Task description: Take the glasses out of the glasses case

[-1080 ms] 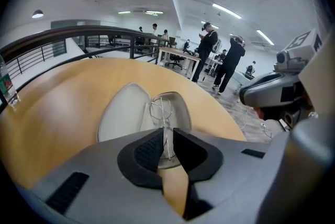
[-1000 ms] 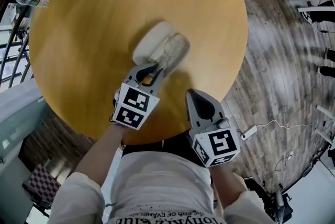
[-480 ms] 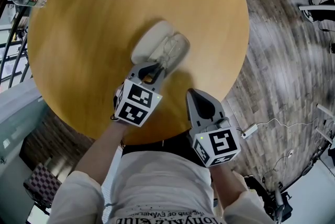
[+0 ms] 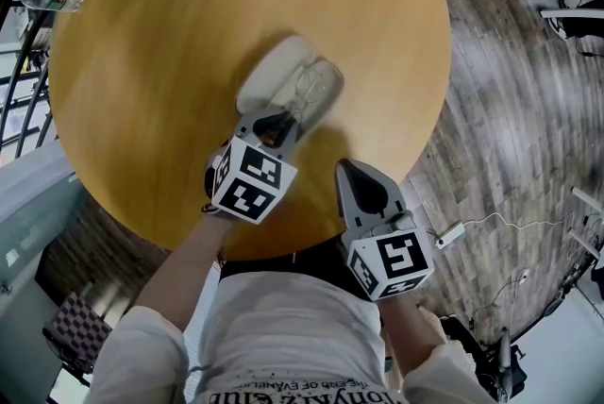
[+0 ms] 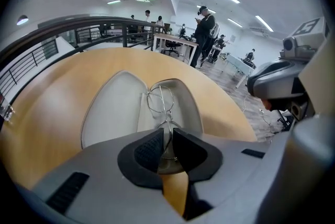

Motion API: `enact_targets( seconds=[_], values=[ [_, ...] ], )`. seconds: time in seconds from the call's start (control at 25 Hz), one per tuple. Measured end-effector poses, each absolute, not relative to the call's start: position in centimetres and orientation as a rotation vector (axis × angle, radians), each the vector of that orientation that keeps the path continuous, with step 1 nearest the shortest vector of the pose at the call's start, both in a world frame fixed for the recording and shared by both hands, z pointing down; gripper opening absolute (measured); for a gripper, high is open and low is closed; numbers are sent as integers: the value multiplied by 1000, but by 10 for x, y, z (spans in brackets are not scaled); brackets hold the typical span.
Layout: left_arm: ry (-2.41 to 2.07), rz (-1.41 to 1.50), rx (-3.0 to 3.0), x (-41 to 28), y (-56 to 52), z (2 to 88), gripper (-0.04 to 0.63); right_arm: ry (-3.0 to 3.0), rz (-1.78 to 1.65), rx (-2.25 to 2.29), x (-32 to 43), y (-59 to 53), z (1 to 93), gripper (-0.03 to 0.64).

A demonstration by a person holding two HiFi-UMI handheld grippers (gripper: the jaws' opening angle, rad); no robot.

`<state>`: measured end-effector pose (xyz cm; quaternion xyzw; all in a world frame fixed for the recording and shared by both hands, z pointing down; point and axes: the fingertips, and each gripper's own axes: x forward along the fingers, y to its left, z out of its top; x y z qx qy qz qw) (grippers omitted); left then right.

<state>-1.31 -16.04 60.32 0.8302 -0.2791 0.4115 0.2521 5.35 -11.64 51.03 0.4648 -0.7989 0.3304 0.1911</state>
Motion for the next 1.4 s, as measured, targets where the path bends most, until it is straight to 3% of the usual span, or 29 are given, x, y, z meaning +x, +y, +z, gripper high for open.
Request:
enact_targets(
  seconds=[1.4],
  values=[
    [-838, 1190, 2311, -9, -158, 587, 34, -2261, 916, 1319, 58, -107, 503, 25]
  ],
)
